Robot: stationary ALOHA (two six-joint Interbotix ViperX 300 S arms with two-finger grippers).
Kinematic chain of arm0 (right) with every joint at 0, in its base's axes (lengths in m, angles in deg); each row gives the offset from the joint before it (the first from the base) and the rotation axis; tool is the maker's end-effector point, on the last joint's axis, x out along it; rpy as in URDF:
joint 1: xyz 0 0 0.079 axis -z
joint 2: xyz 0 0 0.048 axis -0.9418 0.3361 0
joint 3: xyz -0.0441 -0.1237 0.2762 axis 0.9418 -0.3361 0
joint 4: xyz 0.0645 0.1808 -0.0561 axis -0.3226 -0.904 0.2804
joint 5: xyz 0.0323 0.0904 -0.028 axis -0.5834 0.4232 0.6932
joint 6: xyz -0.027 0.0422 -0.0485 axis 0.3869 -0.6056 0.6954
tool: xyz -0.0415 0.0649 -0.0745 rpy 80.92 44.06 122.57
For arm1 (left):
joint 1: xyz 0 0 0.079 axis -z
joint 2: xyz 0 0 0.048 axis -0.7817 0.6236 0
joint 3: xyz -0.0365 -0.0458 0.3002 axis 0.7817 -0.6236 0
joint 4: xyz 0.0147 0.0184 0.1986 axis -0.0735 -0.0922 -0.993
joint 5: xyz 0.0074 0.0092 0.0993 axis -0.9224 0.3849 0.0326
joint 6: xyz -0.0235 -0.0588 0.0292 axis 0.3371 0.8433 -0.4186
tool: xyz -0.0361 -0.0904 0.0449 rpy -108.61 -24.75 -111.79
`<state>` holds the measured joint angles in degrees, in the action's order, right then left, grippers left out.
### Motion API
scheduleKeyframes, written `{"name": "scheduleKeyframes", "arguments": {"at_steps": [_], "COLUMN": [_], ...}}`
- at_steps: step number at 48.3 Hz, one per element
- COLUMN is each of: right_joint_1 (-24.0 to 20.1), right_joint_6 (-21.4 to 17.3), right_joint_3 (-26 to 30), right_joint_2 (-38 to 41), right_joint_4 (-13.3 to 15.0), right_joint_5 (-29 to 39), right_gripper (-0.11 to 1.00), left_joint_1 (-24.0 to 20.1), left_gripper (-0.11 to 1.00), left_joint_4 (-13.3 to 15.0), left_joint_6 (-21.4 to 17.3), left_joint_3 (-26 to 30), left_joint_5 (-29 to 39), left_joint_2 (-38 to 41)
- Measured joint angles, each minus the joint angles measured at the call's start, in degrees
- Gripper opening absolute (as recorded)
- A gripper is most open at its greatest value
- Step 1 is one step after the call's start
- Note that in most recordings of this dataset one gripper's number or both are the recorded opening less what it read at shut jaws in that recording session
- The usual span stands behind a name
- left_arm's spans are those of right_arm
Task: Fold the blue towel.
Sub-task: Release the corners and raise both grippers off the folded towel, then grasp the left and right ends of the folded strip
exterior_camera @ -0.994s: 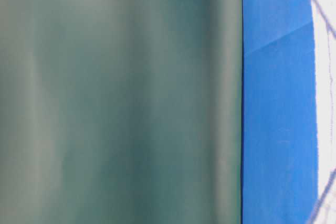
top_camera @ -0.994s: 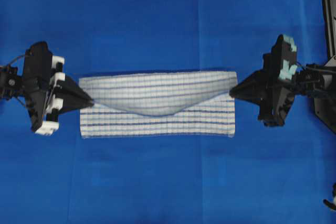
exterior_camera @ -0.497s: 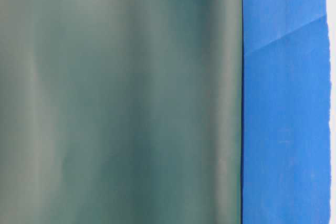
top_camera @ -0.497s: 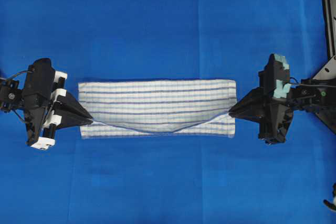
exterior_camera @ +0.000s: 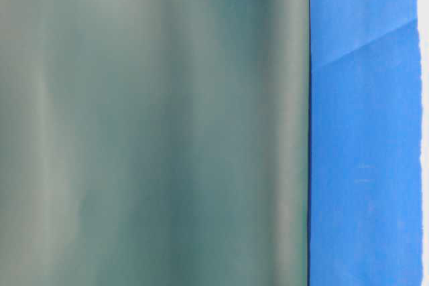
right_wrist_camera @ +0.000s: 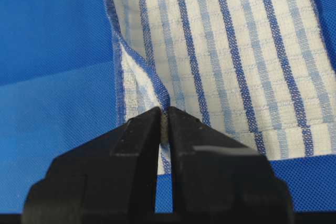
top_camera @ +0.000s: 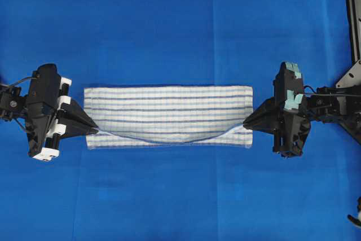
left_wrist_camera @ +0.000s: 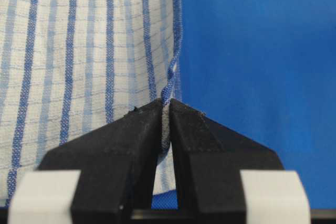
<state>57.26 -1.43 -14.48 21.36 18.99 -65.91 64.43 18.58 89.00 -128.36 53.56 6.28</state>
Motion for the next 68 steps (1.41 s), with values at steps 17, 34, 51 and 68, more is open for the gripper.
{"name": "scheduleKeyframes", "arguments": {"at_steps": [17, 34, 51, 68], "right_joint_1": [0.0, 8.7, 15.5, 15.6], "right_joint_6": [1.1, 7.9, 11.5, 11.5], "right_joint_3": [0.6, -0.8, -1.5, -0.6], "right_joint_2": [0.3, -5.2, -0.7, 10.5], "right_joint_4": [0.1, 0.4, 0.4, -0.2], "right_joint_5": [0.1, 0.1, -0.4, -5.5], "right_gripper": [0.91, 0.85, 0.84, 0.59], "left_joint_1": [-0.2, -9.7, -15.6, -18.0], "left_gripper": [0.54, 0.53, 0.53, 0.5], "left_joint_4": [0.1, 0.1, 0.1, 0.0], "left_joint_6": [-0.9, -5.2, -11.7, -11.8], "left_joint_3": [0.2, 2.2, 3.4, 4.0], "left_joint_5": [0.4, 4.8, 5.1, 3.4], "left_joint_2": [-0.6, -2.2, 7.3, 14.9]}}
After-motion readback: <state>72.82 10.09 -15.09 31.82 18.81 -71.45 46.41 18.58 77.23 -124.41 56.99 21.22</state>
